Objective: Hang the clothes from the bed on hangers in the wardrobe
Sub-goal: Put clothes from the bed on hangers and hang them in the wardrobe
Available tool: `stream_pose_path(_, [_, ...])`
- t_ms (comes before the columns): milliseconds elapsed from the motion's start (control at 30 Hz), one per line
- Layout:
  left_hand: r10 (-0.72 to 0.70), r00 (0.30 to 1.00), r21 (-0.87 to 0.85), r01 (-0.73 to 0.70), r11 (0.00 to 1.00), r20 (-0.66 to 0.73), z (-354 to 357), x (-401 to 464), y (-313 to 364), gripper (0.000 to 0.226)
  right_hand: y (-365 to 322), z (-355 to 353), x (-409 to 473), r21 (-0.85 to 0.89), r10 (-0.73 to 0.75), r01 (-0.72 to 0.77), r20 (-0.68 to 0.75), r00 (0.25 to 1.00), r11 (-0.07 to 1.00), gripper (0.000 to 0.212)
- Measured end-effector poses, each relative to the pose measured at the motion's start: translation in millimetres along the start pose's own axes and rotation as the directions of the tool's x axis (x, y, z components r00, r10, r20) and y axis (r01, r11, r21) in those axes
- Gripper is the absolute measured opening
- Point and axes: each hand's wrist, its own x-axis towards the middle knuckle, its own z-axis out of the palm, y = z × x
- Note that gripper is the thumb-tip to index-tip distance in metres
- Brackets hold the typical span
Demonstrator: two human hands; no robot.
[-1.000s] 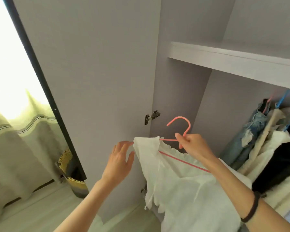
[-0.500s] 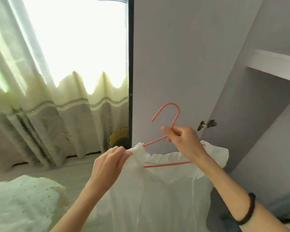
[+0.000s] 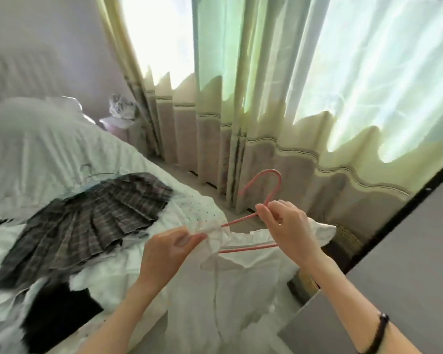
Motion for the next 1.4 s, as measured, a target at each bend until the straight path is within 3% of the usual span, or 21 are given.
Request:
stream_pose_path(100, [-0.14,0.983,0.005,0.141,0.99,-0.118,-34.6,-23.6,-23.4,0.064,0.7,27.8,12.1,-0.138,-0.16,0.159,0.004,0.987,0.978,0.047])
stream_pose_path(167, [-0.239,0.951,-0.024,0.239,0.971,-0.196,-60.1,-37.0,-32.6,0.054,0.7,47.4,20.8,-0.207,-0.189,0.177,-0.036,0.981,0.962,0.052])
stream_pose_path(233, [-0.295,0.92,-0.018,0.301,0.953,-0.258,-83.8,-47.4,-39.1,0.048,-3.6,69.6,28.6,-0.156,-0.19,0.183,-0.033,0.981,0.971,0.056])
stream_pose_path(433, [-0.408,0.82,0.045,0.463,0.885,-0.401,-134.2,-66.2,-64.9,0.061,-45.3,139.3,62.1,-0.076,-0.285,0.292,0.09,0.954,0.954,0.061])
stream_pose_path(633, [-0.473,0.678,0.124,0.635,0.763,-0.562,-180.6,-98.6,-74.5,0.055,-91.7,191.8,68.5,0.068,-0.459,0.454,0.136,0.878,0.889,0.05])
stream_pose_path(800, [-0.348,0.58,0.25,0.712,0.656,-0.737,-207.2,-107.6,-63.2,0.053,-133.3,208.3,82.4,0.304,-0.572,0.513,0.149,0.807,0.803,0.049])
stream_pose_path(967, [-0.117,0.572,0.441,0.733,0.518,-0.812,-239.6,-109.9,-61.4,0.062,-174.8,216.9,101.1,0.537,-0.692,0.534,0.137,0.709,0.653,0.041])
stream_pose_path(1233, [0.111,0.458,0.464,0.807,0.366,-0.882,-310.2,-115.4,-59.7,0.065,-258.7,257.7,96.2,0.662,-0.751,0.516,0.109,0.651,0.543,0.029])
stream_pose_path(1400, [0.244,0.453,0.507,0.825,0.25,-0.857,-372.7,-112.7,-89.7,0.04,-321.1,290.6,97.3,0.739,-0.744,0.414,0.172,0.646,0.531,0.021])
